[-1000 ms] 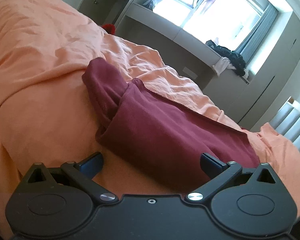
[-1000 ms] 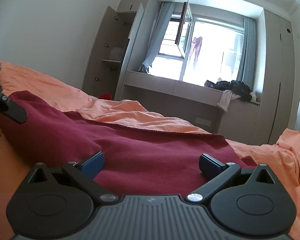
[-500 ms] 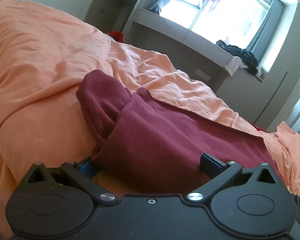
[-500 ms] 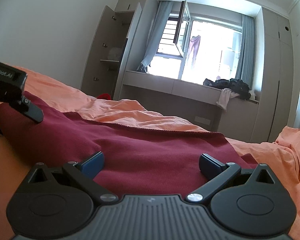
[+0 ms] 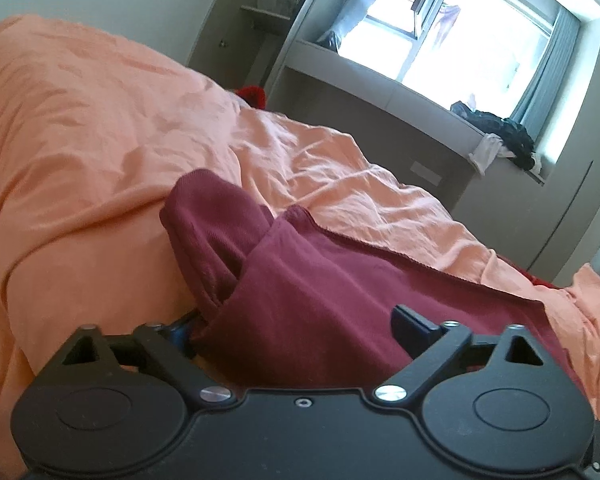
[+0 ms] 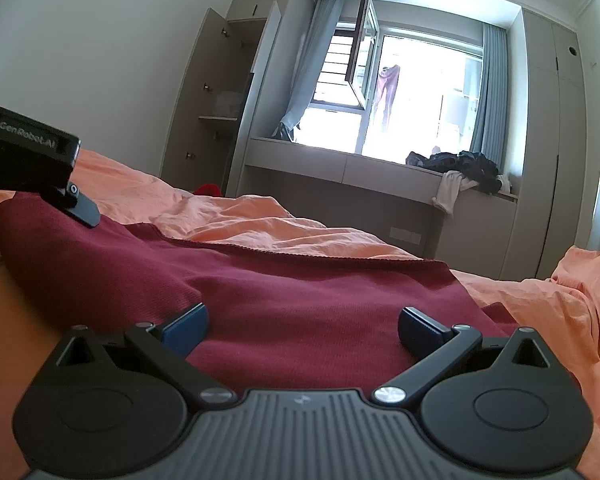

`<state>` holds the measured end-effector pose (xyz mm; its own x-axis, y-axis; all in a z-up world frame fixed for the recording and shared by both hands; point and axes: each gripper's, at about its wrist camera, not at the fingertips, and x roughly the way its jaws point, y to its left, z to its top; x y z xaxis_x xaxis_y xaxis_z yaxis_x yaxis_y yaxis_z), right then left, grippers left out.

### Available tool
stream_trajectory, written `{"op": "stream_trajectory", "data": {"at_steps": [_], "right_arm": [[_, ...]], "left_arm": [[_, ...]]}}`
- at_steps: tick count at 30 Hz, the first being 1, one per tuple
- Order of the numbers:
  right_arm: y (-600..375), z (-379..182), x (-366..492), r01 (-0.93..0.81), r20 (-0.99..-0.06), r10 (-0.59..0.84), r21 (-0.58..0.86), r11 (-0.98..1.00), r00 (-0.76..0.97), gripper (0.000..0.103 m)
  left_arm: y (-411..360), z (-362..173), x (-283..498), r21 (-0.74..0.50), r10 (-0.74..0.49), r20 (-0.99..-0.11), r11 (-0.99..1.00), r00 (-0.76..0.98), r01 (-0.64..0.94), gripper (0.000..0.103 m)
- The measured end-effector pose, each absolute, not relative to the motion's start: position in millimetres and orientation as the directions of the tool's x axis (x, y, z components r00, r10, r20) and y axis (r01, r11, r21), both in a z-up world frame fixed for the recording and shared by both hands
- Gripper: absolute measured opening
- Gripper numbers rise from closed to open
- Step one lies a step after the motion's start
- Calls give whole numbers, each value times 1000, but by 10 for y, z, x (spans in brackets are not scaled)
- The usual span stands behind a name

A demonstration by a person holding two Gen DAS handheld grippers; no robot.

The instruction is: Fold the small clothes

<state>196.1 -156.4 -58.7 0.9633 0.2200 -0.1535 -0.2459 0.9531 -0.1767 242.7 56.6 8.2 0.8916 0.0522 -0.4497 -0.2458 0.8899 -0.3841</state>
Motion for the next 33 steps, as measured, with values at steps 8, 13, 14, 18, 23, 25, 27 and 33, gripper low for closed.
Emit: {"op": "stream_trajectory", "data": {"at_steps": [8,13,14,18,23,25,27,33], "right_arm": [[-1556,-551,1994,-250,-174,220,-170,953,960,103],[-1553,-542,2004,-250,-180,219,-170,953,959,103],[-1556,-542,2005,-250,-180,219,-170,953,959,103],[-1550,-538,2015,-252,-183,221,-166,953,958,103],[-1567,-498,2023,-270,-202,235,-166,948,951,103],[-1599,-450,2024,-292,-216,253,-174,940,943,103],[-1636,-384,2027,-309,-223,267,-176,935,937,103],[-1912,-150,2002,-260,-189,236,-115,959,953,103]], "left_arm": [[501,144,2467,-331,97,-455,904,885,-269,67],[486,175,2482,-306,100,-458,915,883,-263,49],[490,182,2485,-309,95,-458,915,884,-259,48],[494,211,2507,-311,75,-449,921,891,-234,27],[427,338,2555,-301,24,-405,940,914,-158,21],[373,426,2579,-291,8,-380,948,925,-128,20],[291,537,2609,-275,-12,-354,957,935,-92,19],[-103,918,2728,-207,-113,-279,977,954,55,18]]}}
